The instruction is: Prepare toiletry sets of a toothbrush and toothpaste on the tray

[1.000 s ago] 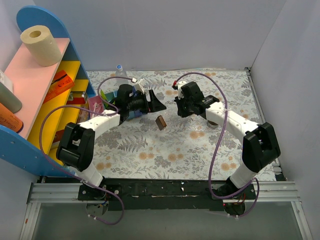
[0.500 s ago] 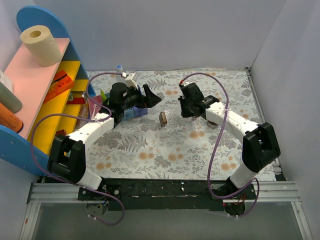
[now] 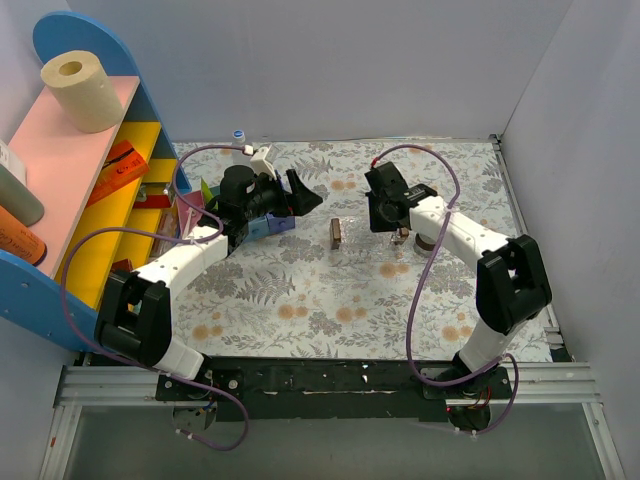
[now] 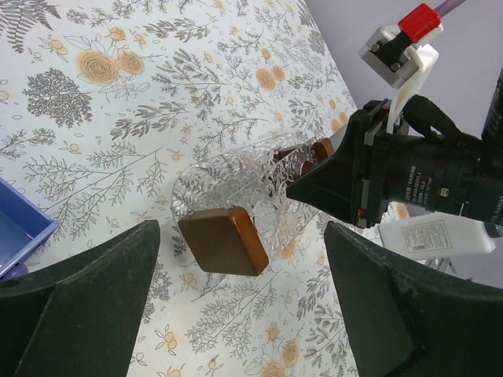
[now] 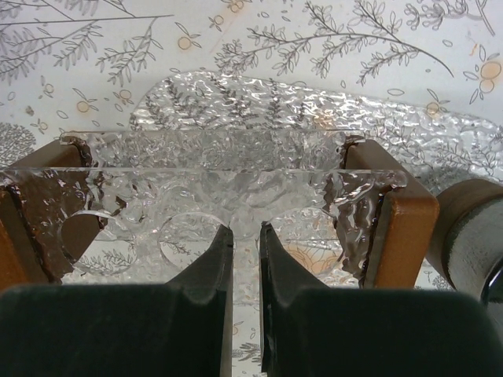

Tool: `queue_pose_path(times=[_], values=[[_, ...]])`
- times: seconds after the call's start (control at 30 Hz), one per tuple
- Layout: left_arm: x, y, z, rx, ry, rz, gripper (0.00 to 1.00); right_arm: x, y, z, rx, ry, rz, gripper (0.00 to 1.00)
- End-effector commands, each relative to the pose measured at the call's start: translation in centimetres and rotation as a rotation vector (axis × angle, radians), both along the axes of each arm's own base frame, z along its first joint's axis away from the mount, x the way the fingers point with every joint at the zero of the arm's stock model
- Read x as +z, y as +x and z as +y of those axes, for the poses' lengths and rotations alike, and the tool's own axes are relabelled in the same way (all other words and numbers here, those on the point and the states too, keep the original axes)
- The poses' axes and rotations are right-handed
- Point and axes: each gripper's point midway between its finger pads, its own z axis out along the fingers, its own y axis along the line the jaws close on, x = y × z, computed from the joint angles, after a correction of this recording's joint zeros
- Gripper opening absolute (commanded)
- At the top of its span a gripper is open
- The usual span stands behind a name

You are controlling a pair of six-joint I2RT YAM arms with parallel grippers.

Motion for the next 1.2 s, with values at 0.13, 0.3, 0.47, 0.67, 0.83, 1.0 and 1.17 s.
queue_pose_path(times=[0.13, 0.3, 0.47, 0.67, 0.83, 1.0, 1.17], values=[[0.7, -0.3, 0.3, 0.001, 0.019, -0.029, 0.86, 1.9, 1.8, -0.2, -0.088, 0.028, -0.029, 0.01], [0.7, -0.3, 0.2, -0.003, 0.016, -0.03, 0.86, 1.4, 1.8, -0.7, -0.118, 0.02, -0.021, 0.01], [0.7, -0.3, 0.2, -0.003, 0.016, -0.03, 0.86, 0.9, 1.9, -1.1, -0.137, 0.012, -0.011, 0.01], [0.8, -0.3, 0.3, -0.001, 0.018, -0.031, 0.86, 0.4, 2.0, -1.7, -0.156, -0.007, -0.003, 0.01], [0.8, -0.4, 0.2, -0.002, 0.017, -0.031, 0.86, -0.1, 2.1, -2.0, -0.163, -0.026, 0.007, 0.01], [0.8, -0.4, 0.2, -0.006, 0.016, -0.031, 0.86, -0.7, 1.9, -2.5, -0.174, -0.048, 0.023, 0.01], [0.8, -0.4, 0.2, -0.01, 0.016, -0.033, 0.86, -1.1, 2.0, -2.6, -0.178, -0.052, 0.031, 0.01]])
